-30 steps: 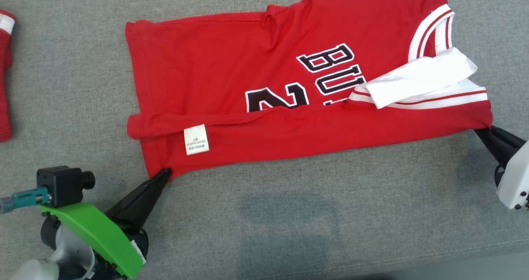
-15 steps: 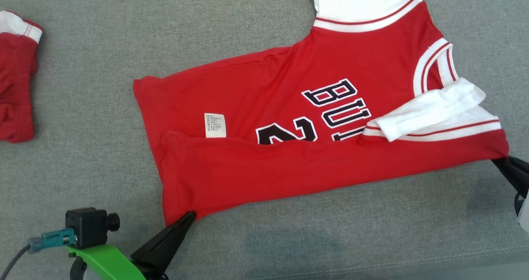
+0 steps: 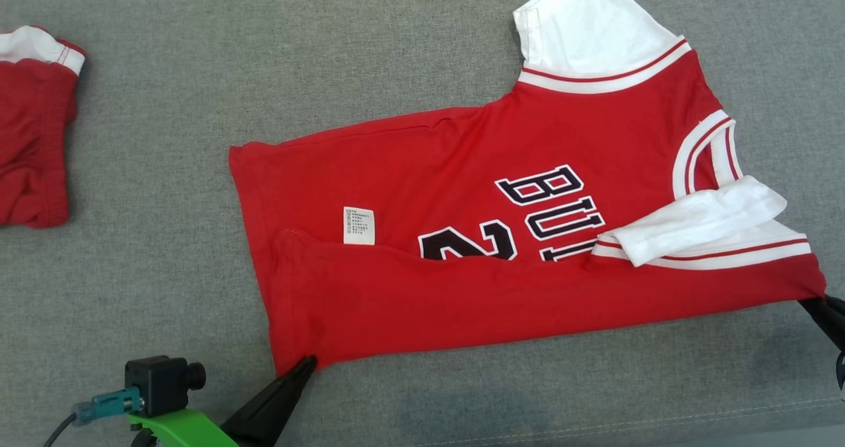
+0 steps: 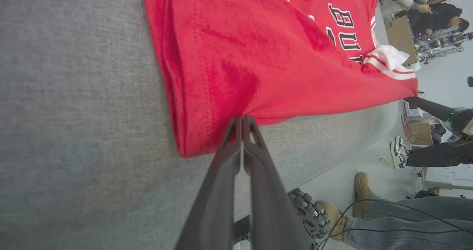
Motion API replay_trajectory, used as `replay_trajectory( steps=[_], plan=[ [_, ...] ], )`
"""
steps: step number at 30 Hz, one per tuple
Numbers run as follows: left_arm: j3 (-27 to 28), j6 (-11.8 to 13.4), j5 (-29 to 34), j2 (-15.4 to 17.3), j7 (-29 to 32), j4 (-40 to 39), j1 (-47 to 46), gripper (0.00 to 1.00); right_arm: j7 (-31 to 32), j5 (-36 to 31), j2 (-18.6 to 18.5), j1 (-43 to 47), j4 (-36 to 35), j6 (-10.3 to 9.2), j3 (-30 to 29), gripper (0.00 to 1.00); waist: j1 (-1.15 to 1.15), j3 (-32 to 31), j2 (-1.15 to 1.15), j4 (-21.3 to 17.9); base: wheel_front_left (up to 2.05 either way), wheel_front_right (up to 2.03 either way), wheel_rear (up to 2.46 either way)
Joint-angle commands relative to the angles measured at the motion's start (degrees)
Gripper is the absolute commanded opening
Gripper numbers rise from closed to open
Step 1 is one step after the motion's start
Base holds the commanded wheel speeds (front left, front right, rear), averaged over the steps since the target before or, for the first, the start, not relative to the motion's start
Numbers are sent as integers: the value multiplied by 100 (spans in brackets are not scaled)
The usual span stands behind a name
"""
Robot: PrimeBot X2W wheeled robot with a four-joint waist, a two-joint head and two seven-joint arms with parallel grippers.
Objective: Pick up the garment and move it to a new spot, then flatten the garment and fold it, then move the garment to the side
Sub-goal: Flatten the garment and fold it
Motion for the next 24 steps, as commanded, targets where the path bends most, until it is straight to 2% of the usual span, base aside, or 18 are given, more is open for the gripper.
replay_trajectory(
  steps=[1,3,4,5,6,7,8,13,15,17,21,24],
  plan=[
    [51,-39,89,79,-54,30,41,0,30,-44,-34,6,-32,-4,-62,0,0,-16,0,15,0,0,0],
    [96,-86,71,129,-77,65,43,0,27,-75,-34,-54,-48,-4,-74,0,0,-17,0,25,0,0,0],
    [107,-111,44,143,-71,82,42,0,5,-104,-34,-88,-52,-4,-48,31,0,-14,0,32,0,0,0],
    [118,-126,-14,139,-50,104,46,0,-28,-132,-37,-123,-60,-4,0,100,0,-12,0,38,0,0,0],
    [134,-141,-43,136,-54,132,37,15,-50,-160,-12,-150,-35,-4,21,100,0,-6,0,42,0,0,0],
    [159,-160,-82,106,-94,169,22,75,-54,-164,3,-145,-2,-4,37,100,0,1,0,49,0,0,0],
    [158,-173,-115,78,-105,211,13,100,-20,-167,5,-143,22,-4,47,100,0,7,0,57,0,0,0],
    [256,-163,127,316,-184,319,-31,100,160,-137,-165,-318,-225,-1,-291,100,0,96,0,64,0,0,0],
    [314,-127,283,499,-181,284,-67,100,123,-134,-291,-636,-471,-2,-407,100,0,191,0,42,0,0,0],
    [416,11,474,704,-101,29,-226,100,19,-290,-444,-1092,-639,-2,-385,100,0,327,0,49,0,0,0],
    [655,363,691,855,193,-363,-980,100,-44,-585,-600,-2313,-515,-5,88,100,0,706,0,176,0,0,0],
    [618,431,861,777,582,-186,-1876,100,145,-796,-586,-3329,-49,-4,671,100,0,995,0,297,0,0,0]
  ],
)
